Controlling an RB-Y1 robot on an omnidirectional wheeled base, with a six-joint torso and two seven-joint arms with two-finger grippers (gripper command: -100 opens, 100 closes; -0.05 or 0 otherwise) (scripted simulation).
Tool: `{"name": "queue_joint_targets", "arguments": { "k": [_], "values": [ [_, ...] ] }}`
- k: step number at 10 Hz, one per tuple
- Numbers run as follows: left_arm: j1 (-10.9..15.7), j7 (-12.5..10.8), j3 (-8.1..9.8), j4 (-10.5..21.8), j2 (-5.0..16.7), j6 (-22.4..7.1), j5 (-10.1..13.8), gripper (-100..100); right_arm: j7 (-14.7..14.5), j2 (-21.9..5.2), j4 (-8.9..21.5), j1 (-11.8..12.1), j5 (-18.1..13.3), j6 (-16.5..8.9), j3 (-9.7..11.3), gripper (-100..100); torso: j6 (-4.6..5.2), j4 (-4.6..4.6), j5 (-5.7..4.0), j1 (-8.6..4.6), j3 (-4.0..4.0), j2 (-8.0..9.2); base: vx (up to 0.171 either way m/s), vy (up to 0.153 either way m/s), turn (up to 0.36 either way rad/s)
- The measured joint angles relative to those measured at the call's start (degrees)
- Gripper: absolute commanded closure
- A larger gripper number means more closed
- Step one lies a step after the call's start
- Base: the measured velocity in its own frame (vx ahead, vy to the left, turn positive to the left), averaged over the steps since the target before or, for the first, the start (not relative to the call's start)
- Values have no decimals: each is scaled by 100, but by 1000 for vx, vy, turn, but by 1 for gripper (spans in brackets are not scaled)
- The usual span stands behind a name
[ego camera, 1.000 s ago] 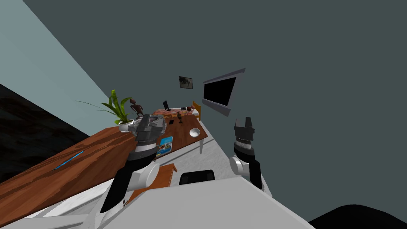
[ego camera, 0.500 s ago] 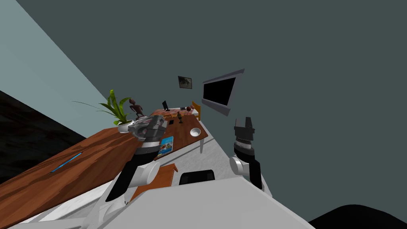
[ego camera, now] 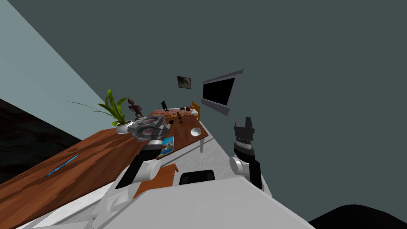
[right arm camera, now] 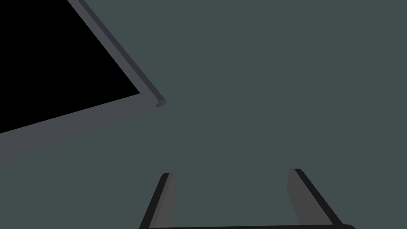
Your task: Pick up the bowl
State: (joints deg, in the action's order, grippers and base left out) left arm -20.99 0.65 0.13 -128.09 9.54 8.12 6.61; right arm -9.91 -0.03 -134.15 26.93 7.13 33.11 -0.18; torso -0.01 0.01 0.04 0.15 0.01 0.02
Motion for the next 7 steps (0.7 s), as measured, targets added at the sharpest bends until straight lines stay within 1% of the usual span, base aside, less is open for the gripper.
{"name": "queue_joint_targets", "arguments": {
  "k": [1, 4, 5, 7],
  "values": [
    [21, -3, 1, -13, -8, -121, -4, -100, 0, 0, 0, 0, 0, 0, 0, 0, 0, 0, -1, -7, -1, -2, -1, 19, -42],
    [135, -67, -9, 131, -18, -533, -36, -100, 0, 0, 0, 0, 0, 0, 0, 0, 1, -1, -2, -7, -1, -2, -4, 21, -37],
    [130, -101, 2, 127, 0, -672, -31, -100, 0, 0, 0, 0, 0, 0, 0, 0, -1, -1, -2, -7, -1, -2, -3, 21, -62],
    [210, -157, 8, 202, -8, -999, -55, -100, 0, 0, 0, 0, 0, 0, 0, 0, -1, -1, -2, -8, -1, -2, -3, 16, -36]
  ]
}}
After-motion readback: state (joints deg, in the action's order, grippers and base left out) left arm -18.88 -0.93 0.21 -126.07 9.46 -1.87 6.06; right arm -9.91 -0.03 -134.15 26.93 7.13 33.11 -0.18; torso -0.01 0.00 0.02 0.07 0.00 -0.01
